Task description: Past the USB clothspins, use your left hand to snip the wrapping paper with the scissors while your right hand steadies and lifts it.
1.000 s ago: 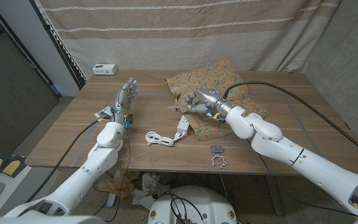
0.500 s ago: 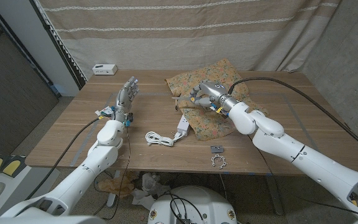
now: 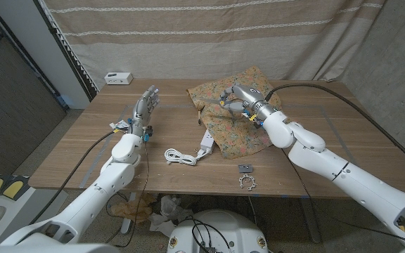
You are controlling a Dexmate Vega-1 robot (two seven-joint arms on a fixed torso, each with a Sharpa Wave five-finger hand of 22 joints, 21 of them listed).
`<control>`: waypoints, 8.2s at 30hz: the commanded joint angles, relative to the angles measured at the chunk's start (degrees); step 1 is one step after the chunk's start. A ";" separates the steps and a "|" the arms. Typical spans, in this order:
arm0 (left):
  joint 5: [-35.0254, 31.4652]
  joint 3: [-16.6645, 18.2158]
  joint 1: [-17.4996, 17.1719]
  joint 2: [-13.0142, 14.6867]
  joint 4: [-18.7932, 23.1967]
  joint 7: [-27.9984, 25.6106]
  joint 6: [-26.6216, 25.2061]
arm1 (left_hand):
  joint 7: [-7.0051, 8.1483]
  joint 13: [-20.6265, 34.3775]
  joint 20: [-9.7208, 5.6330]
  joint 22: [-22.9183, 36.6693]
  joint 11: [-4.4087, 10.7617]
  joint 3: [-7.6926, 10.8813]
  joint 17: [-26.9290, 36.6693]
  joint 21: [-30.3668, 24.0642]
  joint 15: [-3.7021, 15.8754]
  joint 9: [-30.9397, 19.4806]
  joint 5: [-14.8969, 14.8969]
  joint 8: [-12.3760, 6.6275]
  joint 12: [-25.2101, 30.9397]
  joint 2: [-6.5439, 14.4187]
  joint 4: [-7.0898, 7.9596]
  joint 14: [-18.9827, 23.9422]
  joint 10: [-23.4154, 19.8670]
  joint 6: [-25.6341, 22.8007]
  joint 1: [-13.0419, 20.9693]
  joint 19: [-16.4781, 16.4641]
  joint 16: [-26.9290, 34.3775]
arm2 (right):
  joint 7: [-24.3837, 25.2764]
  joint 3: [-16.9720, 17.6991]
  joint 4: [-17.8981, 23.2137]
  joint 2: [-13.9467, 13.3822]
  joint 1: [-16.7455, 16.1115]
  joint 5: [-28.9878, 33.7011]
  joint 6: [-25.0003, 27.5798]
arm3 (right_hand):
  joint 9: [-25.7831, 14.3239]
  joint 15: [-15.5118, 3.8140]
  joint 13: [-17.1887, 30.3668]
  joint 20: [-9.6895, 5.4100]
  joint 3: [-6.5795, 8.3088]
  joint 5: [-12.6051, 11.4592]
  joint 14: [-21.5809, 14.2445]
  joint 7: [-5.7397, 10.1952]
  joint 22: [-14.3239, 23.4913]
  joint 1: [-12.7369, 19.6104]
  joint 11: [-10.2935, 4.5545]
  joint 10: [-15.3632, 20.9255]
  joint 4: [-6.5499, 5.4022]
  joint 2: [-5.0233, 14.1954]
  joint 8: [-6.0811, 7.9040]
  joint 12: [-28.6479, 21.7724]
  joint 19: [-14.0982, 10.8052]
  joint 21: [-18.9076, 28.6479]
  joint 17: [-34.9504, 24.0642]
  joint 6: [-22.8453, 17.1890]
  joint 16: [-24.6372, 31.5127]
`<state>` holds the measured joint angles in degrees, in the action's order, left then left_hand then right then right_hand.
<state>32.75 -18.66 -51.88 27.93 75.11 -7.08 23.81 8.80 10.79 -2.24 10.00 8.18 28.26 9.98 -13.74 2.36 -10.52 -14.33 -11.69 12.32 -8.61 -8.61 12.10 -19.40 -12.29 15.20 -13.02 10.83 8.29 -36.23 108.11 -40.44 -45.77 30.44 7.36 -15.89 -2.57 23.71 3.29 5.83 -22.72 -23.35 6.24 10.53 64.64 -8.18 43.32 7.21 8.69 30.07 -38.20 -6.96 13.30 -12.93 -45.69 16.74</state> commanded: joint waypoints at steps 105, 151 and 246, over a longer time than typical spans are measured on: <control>-0.84 -1.06 0.39 -0.37 2.11 -1.34 -2.10 | 0.10 0.40 -2.10 0.26 -0.11 -0.52 0.19 1.72 6.37 -0.38 -0.54 0.00 -0.03 0.51 0.06 1.34 -1.47 -1.96 0.59 -1.15 -0.04 | -13.14 10.16 -14.58 7.25 -1.61 -61.07 -20.36 | 1.85 -9.60 0.21 -0.95 0.12 1.35 -3.31 1.63 0.62 2.91 -3.43 12.90 -0.08 0.72 0.41 -0.50 -5.33 0.96 -1.12 -5.55 1.53; -1.42 -2.22 0.58 4.52 5.89 4.34 -5.10 | -0.61 0.73 -0.89 0.22 1.27 0.26 0.20 2.78 5.49 -0.45 0.12 -1.30 2.04 0.60 -0.54 0.05 -10.67 -11.76 3.18 0.87 -0.12 | -17.09 10.89 -12.35 7.69 -1.42 -69.57 -17.49 | 2.39 -9.66 -0.70 -0.88 -0.14 1.64 -3.54 1.15 0.76 3.31 -3.07 13.95 0.03 0.50 0.46 -0.40 -5.83 1.08 -1.50 -6.07 1.79; 2.15 -4.93 4.95 3.72 2.38 15.30 -5.40 | 2.68 1.14 1.62 0.36 1.69 -1.12 0.40 2.48 4.65 -0.24 1.18 -1.50 0.71 -0.08 0.01 -1.36 -10.61 -20.91 3.22 2.23 0.09 | -22.95 10.73 -16.63 11.58 0.68 -80.50 -11.01 | 3.79 -10.48 -1.85 -11.39 -8.17 -5.65 -4.79 3.98 45.60 9.47 -3.17 19.89 -0.26 -0.41 -5.51 8.88 2.49 57.30 -39.12 -13.04 37.56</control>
<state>34.72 -23.58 -47.03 32.00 78.12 8.14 18.26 11.57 11.88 -1.10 10.29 9.72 27.31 10.27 -11.02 2.04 -10.66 -13.46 -13.53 13.18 -8.86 -8.61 10.75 -29.94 -32.63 18.43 -10.80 10.82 -13.71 -25.37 91.64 -28.61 -45.45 -48.90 -5.68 -11.96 -2.85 21.65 -2.13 -2.30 -27.99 -29.64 7.51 56.58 71.43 -6.94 55.62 6.79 5.38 24.76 -29.61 -5.98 70.14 -53.11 -55.73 55.58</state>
